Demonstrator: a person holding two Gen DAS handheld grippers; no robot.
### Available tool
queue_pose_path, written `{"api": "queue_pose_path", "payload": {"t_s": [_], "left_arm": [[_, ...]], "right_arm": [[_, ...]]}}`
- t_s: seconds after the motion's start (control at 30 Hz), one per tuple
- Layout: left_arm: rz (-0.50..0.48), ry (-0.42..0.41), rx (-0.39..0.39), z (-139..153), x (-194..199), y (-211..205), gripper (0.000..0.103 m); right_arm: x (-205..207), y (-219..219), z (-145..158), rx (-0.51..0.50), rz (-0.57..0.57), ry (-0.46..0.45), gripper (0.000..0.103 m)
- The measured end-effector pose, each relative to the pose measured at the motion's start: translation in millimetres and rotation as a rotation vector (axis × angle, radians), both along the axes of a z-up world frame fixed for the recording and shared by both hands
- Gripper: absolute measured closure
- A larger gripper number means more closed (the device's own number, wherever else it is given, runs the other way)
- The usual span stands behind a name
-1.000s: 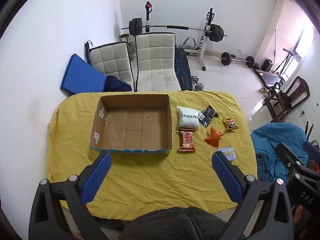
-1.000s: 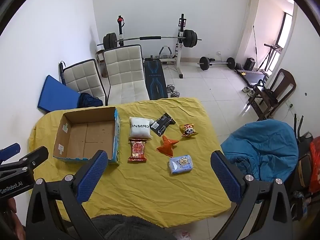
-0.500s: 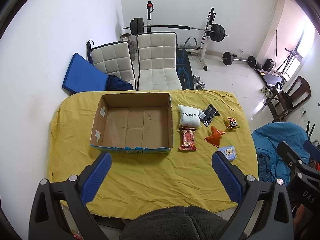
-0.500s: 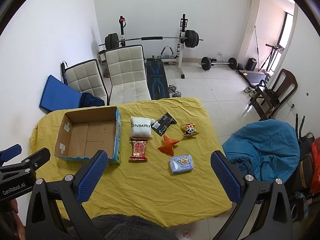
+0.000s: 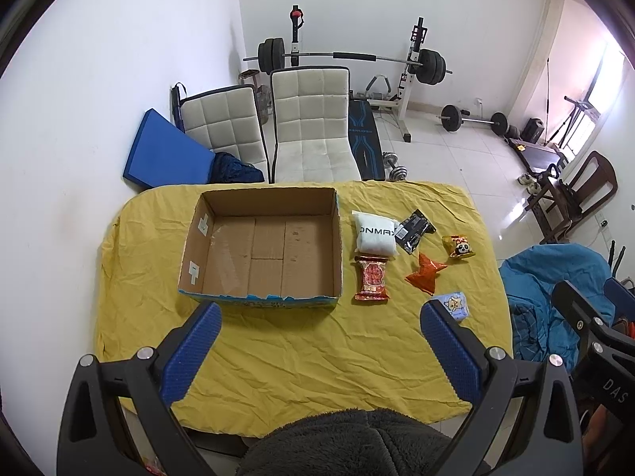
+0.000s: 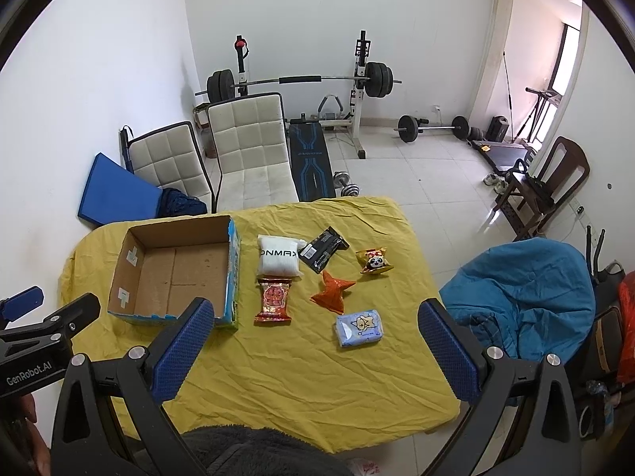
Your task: Organize soft objects
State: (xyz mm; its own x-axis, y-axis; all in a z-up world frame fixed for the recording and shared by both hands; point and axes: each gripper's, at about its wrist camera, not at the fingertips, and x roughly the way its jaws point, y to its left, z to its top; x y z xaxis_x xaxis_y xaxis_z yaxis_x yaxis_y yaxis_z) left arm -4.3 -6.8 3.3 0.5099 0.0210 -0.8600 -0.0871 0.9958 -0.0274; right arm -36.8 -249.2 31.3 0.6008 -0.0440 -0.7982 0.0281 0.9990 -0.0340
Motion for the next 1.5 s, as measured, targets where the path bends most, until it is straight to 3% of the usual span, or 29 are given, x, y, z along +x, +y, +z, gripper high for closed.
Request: {"api": "queue_pose_path", "payload": {"t_s": [1.5], "left_arm": [[-0.005,0.003,-0.001,-5.3,-0.8,-3.3,0.000]], "right_arm": [[4.0,7.9,-8.1,0.000,0.002,-0.003,0.000]]}}
